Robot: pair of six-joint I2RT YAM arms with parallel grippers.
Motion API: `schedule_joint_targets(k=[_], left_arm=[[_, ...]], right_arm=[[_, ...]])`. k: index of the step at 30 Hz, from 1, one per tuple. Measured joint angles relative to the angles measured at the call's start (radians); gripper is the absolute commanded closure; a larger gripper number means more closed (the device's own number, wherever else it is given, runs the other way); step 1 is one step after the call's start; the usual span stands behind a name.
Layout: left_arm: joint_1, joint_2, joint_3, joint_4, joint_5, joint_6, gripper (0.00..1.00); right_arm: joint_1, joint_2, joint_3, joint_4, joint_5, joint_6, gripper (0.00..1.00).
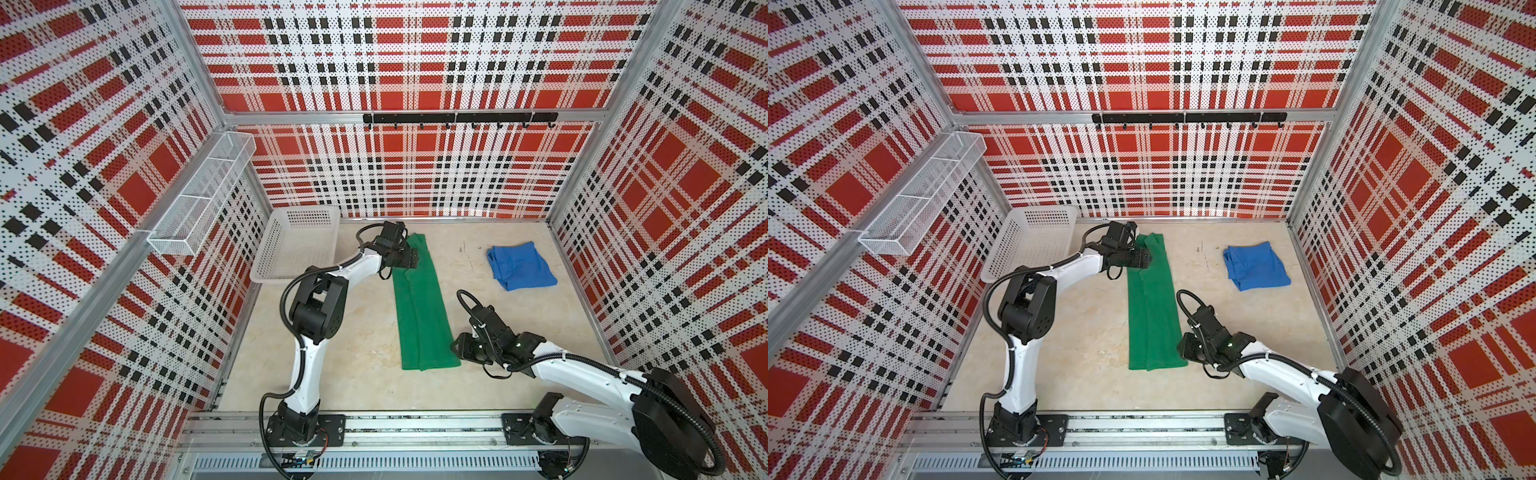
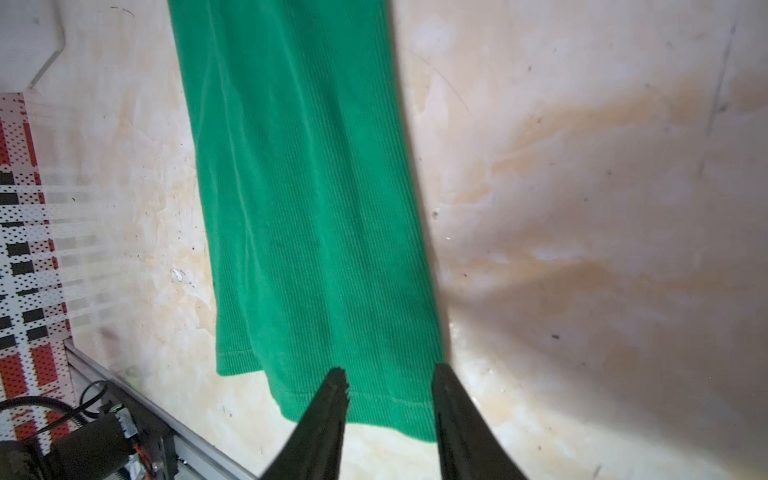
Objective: Fold and stack the tank tops
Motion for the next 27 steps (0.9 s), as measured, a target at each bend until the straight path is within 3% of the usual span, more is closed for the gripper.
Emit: schedule_joint_targets(k=[7, 11, 19, 27], left_arm=[[-0.005, -0.476, -0.493, 0.061, -0.016, -0.11, 0.25], [-0.055, -0.658, -0.775, 0.092, 0.011, -0.226, 0.31], [-0.239, -0.847, -1.131, 0.179, 0.084, -0.541, 0.38], [-0.336, -0.865, -1.27, 0.413, 0.156, -0.79, 0.39]], right_arm=[[-0.069, 0.014, 0.013, -0.043, -0.121, -0.063, 0.7], [-0.106, 0.016, 0.009, -0.048, -0.169, -0.09, 0.7], [-0.122, 0.034, -0.011, -0.053, -0.226, -0.122, 0.67], [-0.128, 0.041, -0.053, -0.054, -0.217, -0.134, 0.64]])
